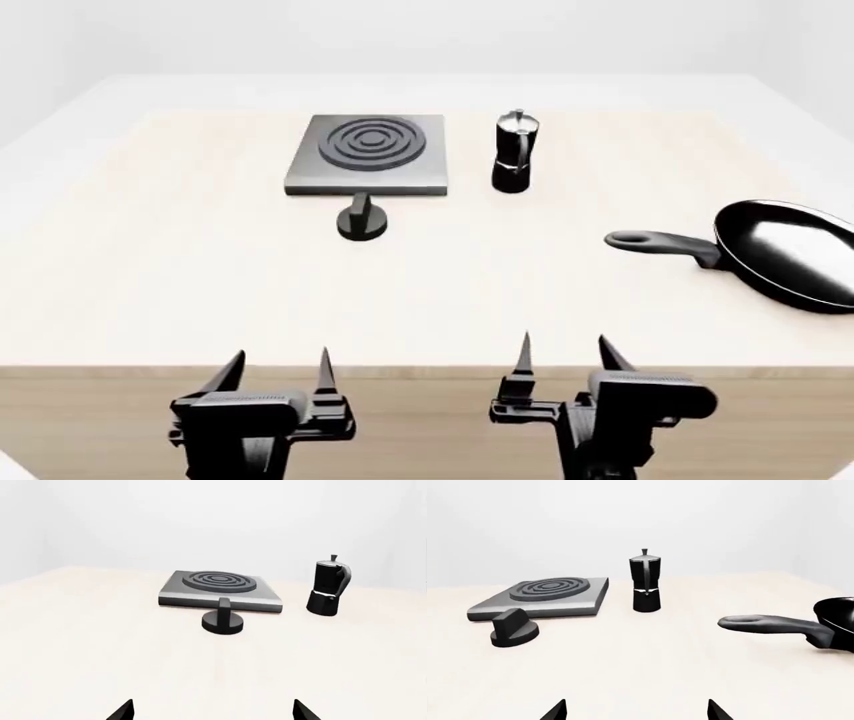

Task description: Put the frying pan on the stove.

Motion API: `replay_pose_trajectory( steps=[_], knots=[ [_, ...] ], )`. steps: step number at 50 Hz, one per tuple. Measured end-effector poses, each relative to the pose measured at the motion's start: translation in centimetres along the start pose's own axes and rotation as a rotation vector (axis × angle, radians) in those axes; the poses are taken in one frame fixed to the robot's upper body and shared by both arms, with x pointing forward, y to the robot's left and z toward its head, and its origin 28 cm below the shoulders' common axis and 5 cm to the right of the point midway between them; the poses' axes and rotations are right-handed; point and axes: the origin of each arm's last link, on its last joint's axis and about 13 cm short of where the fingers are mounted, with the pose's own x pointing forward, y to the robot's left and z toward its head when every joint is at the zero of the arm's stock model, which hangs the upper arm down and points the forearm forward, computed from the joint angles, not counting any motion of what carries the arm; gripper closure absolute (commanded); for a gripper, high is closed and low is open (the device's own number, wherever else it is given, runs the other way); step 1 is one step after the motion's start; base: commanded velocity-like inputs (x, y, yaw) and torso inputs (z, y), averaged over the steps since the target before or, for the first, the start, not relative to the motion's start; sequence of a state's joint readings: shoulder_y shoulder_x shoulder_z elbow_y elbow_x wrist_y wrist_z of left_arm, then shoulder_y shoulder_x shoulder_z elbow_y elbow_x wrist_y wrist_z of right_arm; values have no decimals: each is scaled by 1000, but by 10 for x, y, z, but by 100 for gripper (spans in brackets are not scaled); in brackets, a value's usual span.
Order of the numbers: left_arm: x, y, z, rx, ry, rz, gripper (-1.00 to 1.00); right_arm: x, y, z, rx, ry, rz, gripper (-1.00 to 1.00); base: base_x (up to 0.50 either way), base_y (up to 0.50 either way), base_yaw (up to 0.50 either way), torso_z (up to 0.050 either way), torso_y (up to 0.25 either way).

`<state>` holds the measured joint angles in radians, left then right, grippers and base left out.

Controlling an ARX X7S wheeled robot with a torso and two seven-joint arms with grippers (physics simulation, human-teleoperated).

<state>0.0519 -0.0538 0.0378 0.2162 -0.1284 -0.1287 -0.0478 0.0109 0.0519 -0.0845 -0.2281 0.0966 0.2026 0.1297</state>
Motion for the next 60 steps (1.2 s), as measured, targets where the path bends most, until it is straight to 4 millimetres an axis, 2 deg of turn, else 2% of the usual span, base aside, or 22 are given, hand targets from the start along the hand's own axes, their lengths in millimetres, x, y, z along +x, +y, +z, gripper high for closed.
replay_pose_trajectory(
  steps=[23,60],
  knots=[
    [-6,0,13,-22,-34,-5,-100,-1,9,22,6,-52,40,-100,191,0,0,0,0],
    [-8,1,14,-54,-16,-24,-100,-2,12,27,0,-56,56,-100,214,0,0,0,0]
  ],
)
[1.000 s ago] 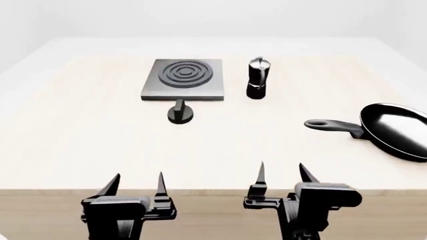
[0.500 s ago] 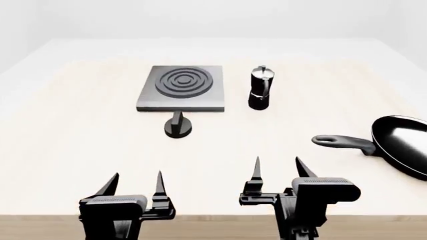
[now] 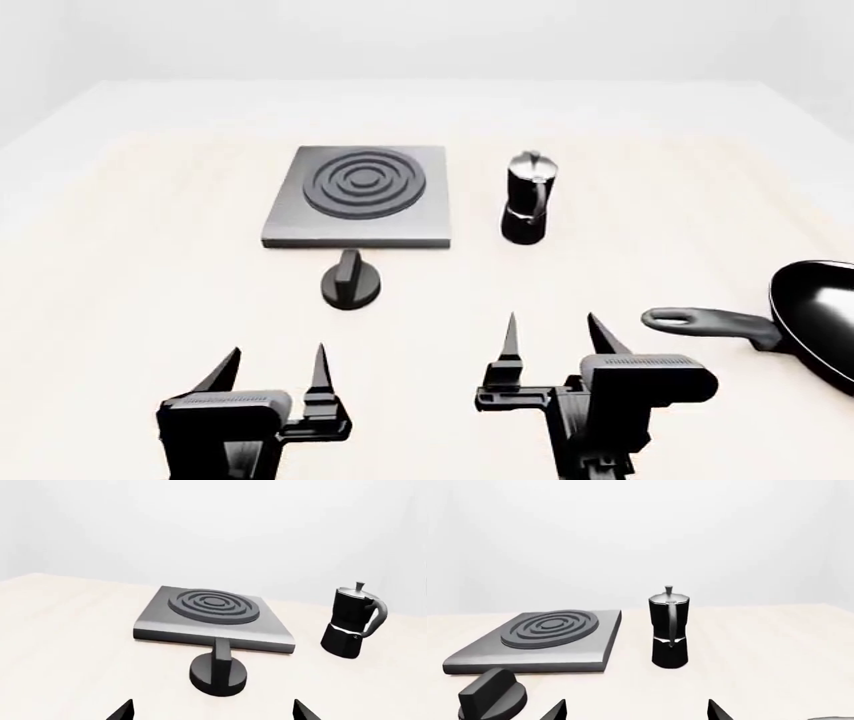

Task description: Put the frying pan on the stove.

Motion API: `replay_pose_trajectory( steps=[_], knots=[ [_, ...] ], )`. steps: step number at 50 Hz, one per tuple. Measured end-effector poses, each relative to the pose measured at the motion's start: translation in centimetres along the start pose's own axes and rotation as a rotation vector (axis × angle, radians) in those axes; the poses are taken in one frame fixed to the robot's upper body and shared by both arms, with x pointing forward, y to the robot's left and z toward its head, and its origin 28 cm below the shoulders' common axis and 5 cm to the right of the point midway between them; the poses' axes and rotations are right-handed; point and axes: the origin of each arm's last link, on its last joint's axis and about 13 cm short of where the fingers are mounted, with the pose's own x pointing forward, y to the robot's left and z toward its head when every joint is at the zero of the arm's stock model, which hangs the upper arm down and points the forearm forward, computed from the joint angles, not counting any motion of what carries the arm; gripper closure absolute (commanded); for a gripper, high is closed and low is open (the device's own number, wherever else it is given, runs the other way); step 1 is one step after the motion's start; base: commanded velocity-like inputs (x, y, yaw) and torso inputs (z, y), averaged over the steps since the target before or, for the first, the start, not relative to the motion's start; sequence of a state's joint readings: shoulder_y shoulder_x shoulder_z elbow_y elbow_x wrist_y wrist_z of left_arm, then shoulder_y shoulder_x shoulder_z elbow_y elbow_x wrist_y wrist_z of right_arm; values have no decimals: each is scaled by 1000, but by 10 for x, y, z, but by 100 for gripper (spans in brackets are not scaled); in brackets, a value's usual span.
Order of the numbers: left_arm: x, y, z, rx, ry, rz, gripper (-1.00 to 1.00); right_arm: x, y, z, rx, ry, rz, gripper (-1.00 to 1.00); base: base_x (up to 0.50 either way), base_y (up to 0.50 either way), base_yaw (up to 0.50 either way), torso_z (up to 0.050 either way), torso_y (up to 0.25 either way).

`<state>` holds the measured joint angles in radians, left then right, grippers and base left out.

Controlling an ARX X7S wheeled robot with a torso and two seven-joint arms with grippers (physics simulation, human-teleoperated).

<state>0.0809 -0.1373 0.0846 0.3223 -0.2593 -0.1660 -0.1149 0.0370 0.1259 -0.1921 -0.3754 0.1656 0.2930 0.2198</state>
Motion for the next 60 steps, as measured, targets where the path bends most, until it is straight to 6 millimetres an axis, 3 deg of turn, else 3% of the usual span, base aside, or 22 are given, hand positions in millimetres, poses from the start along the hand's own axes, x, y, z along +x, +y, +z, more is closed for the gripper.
replay_pose_trajectory(
  steps=[60],
  knots=[
    [-6,0,5,-5,-10,-19,-100,1,3,2,16,17,5,-100,219,0,0,0,0]
  ],
)
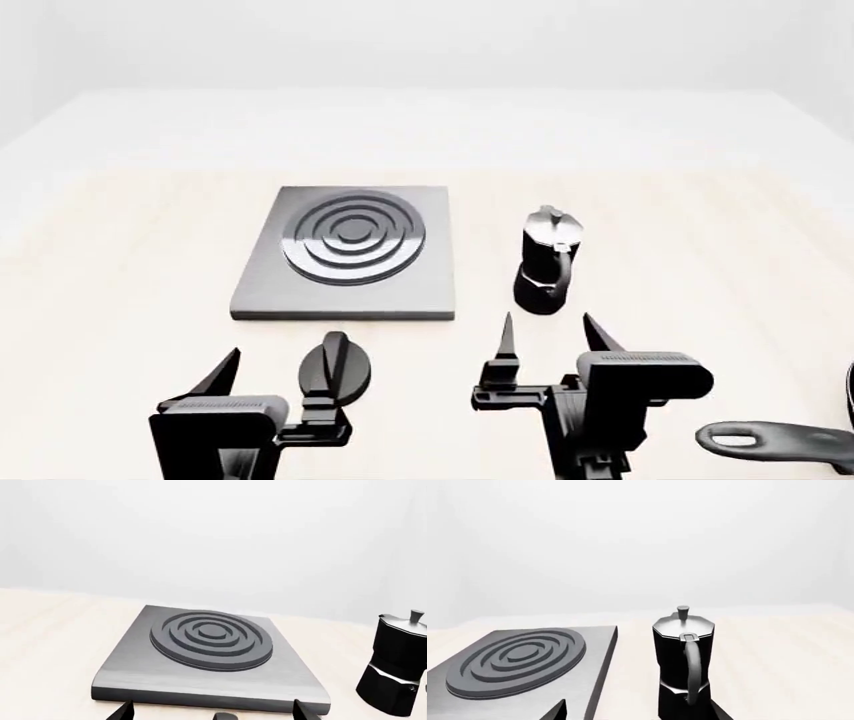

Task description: Put the frying pan on the stove.

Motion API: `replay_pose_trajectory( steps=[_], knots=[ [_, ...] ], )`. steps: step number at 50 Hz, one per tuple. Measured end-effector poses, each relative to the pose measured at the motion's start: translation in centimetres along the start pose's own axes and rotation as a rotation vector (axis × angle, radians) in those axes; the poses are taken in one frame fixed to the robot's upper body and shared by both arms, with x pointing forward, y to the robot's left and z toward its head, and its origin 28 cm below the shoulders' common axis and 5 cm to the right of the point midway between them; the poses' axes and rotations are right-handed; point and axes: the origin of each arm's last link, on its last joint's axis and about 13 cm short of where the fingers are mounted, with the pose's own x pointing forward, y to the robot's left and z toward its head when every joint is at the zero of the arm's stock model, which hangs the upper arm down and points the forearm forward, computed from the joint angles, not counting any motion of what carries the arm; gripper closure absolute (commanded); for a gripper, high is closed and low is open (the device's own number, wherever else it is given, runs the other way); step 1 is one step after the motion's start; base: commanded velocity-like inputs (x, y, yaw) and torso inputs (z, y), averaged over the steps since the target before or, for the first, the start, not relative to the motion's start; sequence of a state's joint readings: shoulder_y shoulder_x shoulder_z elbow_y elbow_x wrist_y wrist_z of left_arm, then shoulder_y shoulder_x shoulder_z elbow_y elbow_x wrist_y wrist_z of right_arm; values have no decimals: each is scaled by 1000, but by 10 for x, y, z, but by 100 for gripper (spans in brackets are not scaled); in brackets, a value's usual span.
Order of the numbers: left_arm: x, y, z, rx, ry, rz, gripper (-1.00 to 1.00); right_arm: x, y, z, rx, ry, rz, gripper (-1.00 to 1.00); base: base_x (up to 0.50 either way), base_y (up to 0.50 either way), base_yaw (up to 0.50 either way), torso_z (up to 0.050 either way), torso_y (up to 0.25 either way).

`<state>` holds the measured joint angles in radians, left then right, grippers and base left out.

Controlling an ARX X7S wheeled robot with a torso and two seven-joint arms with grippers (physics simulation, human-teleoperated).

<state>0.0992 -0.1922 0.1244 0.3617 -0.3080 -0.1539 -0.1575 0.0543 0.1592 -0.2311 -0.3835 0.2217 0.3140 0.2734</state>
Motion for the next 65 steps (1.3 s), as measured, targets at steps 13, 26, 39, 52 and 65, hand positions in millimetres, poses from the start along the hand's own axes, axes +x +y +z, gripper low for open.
replay_pose_trajectory(
  steps=[13,26,39,52,65],
  knots=[
    [-1,0,1,-1,-2,1,-100,-2,3,9,28,1,-56,-100,10,0,0,0,0],
    [-1,1,1,-6,-2,1,-100,-6,4,29,49,-40,-212,-100,0,0,0,0,0],
    [-1,1,1,-8,-1,0,-100,-7,3,44,15,-116,-445,-100,0,0,0,0,0],
    [0,1,1,-9,-2,0,-100,-7,-2,49,10,-147,-658,-100,0,0,0,0,0],
    [-1,1,3,-11,-8,2,-100,-8,-10,53,65,-175,-835,-100,0,0,0,0,0]
  ],
)
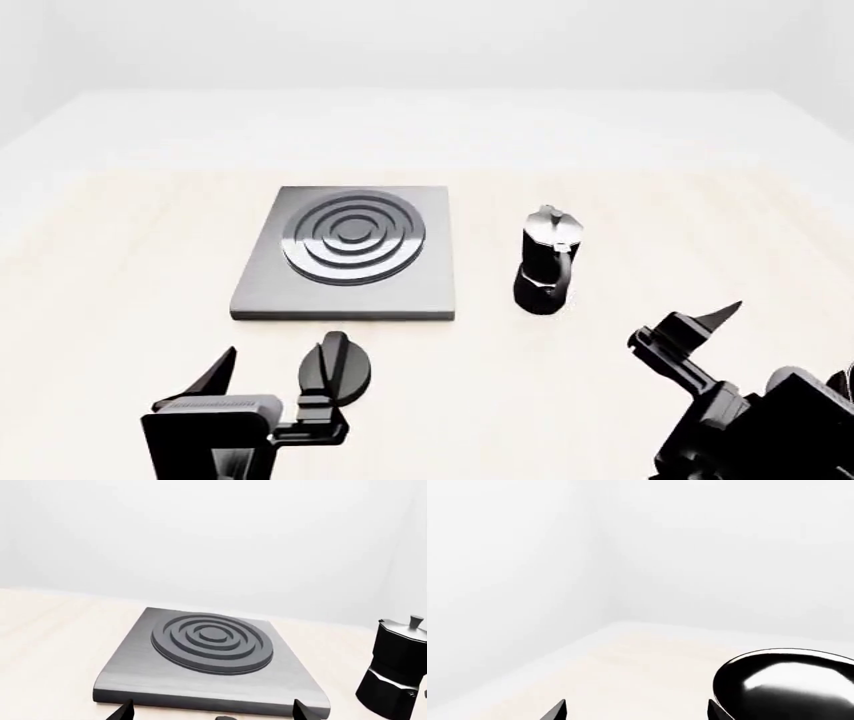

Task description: Put the frying pan on the stove.

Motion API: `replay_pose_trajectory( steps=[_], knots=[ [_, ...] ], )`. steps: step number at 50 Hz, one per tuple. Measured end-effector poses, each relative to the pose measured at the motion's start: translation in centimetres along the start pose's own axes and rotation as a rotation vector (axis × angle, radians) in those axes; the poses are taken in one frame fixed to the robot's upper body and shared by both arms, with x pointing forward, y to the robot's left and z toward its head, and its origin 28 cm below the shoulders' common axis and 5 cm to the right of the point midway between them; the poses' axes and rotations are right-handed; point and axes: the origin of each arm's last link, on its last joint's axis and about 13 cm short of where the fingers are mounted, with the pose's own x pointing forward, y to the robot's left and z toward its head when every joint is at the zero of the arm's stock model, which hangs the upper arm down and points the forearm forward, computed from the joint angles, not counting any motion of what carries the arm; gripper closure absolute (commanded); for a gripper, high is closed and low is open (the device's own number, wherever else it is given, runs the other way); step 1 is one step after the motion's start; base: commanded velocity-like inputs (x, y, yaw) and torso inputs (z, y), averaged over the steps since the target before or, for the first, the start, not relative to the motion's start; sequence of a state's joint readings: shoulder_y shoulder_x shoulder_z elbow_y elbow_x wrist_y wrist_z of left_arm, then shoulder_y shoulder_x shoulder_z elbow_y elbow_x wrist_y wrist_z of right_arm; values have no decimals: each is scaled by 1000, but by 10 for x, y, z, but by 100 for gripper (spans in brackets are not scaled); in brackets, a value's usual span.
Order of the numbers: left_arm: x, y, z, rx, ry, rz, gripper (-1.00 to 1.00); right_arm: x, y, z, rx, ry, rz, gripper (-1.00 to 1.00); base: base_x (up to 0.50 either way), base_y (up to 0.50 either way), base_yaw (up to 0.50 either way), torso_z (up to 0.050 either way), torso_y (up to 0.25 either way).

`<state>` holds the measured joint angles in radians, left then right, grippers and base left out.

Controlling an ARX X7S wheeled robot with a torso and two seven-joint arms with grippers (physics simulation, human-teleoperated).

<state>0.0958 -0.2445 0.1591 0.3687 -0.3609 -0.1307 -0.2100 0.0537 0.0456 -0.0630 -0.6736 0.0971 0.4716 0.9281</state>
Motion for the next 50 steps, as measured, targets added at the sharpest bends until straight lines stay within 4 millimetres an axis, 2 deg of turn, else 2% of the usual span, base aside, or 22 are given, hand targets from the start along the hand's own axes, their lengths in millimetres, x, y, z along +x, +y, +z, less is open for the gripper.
replay_pose_trajectory(
  steps=[20,50],
  knots=[
    [0,1,2,-2,-5,6,-100,10,-5,0,36,-54,-203,-100,0,0,0,0,0],
    [1,1,1,-5,-2,4,-100,35,8,-3,78,-3,-370,-100,0,0,0,0,0]
  ],
)
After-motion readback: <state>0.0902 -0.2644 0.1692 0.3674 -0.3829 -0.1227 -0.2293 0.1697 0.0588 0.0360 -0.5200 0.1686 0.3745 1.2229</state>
